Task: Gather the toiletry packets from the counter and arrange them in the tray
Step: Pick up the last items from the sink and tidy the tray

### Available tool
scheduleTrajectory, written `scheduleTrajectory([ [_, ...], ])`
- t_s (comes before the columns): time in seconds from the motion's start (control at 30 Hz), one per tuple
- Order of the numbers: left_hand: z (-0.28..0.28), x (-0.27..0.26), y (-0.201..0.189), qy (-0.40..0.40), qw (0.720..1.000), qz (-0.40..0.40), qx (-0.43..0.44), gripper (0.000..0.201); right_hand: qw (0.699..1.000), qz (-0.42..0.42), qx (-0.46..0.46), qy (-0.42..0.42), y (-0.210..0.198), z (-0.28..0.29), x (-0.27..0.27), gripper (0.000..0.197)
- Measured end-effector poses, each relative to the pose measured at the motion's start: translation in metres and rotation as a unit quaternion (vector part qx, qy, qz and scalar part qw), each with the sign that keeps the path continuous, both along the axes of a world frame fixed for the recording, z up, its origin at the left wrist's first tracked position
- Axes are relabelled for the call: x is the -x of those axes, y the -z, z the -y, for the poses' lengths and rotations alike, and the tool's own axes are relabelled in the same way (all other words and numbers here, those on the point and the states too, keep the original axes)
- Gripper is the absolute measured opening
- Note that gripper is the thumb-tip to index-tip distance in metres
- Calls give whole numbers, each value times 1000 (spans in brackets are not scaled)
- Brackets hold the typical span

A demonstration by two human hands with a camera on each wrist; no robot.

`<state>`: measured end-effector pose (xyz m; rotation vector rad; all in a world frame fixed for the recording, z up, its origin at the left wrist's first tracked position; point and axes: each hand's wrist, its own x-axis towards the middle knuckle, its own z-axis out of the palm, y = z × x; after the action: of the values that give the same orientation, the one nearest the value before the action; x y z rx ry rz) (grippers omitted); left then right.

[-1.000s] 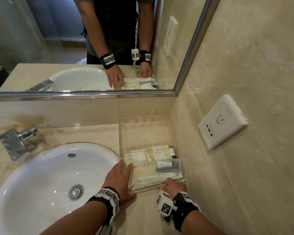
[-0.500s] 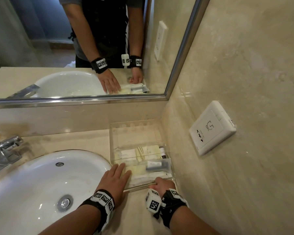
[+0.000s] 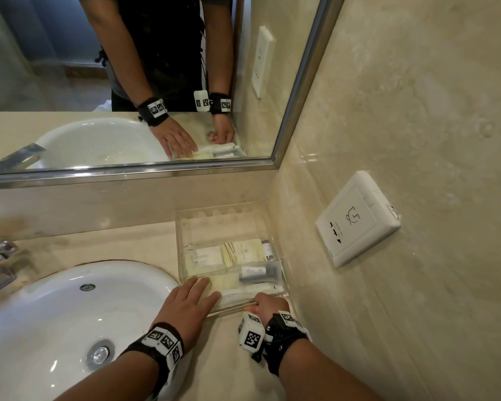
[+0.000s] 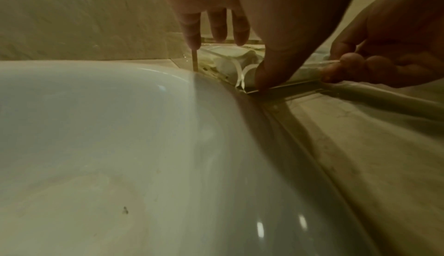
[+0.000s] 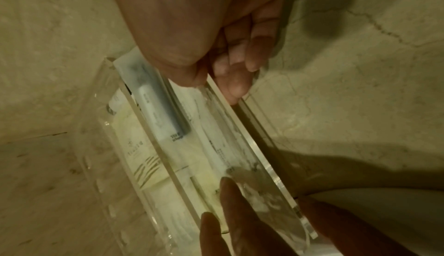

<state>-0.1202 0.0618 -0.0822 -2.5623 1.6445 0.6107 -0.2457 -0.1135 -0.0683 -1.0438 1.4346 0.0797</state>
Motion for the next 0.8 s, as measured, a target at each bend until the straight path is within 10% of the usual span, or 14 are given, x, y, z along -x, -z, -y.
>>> scheduleTrajectory([
  [0.8, 17, -22, -14, 8, 998, 63, 0, 59, 999, 26, 6, 27, -6, 11, -38, 15],
])
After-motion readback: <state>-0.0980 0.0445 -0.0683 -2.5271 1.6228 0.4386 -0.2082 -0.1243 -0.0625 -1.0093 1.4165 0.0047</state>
